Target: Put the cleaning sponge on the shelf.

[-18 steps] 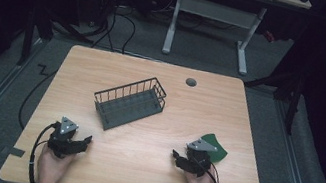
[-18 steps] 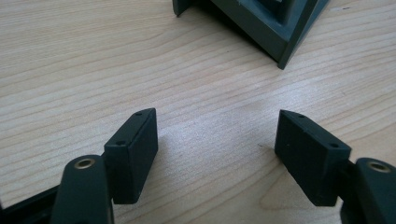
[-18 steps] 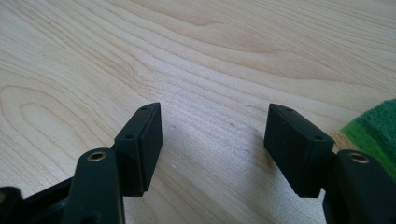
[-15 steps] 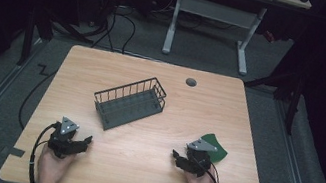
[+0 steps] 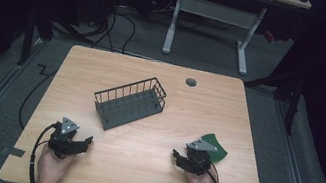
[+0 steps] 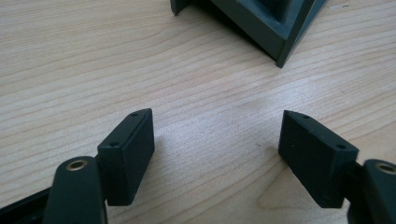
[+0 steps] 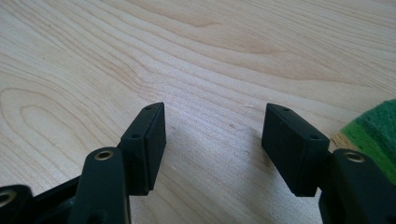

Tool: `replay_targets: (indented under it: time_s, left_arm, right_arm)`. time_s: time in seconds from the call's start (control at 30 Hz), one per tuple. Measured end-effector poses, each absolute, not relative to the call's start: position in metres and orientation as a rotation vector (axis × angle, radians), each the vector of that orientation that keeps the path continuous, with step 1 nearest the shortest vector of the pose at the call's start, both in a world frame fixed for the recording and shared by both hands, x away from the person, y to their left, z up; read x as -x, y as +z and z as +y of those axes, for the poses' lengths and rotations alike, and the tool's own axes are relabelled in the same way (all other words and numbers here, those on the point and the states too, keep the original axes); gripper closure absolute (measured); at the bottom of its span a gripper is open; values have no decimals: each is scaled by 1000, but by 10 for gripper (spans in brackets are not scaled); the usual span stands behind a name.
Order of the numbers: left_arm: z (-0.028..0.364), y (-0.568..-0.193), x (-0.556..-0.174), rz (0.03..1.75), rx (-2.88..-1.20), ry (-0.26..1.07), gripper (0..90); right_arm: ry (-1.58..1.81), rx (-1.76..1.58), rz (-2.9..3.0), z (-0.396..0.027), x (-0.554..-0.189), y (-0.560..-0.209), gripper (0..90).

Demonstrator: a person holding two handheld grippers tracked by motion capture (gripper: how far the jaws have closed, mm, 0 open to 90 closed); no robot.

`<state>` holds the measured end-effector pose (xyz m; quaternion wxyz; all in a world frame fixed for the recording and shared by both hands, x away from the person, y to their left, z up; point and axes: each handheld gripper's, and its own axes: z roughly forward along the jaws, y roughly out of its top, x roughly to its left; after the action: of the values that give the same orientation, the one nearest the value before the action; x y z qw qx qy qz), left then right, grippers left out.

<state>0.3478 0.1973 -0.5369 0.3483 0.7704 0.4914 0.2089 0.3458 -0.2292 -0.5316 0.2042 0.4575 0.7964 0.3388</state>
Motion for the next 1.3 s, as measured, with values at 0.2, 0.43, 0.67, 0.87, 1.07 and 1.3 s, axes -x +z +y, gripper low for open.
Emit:
replay_targets:
  time_s: [0.2,0.43,0.67,0.87,1.07,1.3]
  left_arm:
    - [197,-537,-348,1278,-1995,547,269]
    - [196,-537,-348,1268,-1999,541,270]
    - [193,-537,-351,1255,-2015,543,251]
    - [187,-523,-351,1231,-2032,545,301]
    - [177,-508,-357,1202,-2000,522,331]
    - [162,-501,-364,1222,-1990,515,364]
  right_arm:
    - [970,-1279,2232,-230,-346,-531,386]
    - [951,-1244,2257,-226,-345,-532,343]
    - [1032,-1282,2216,-232,-347,-529,411]
    - [1178,-1319,2180,-237,-356,-508,408]
    - [1179,-1289,2198,-226,-372,-489,451]
    - [1163,-1302,2211,-210,-402,-475,511]
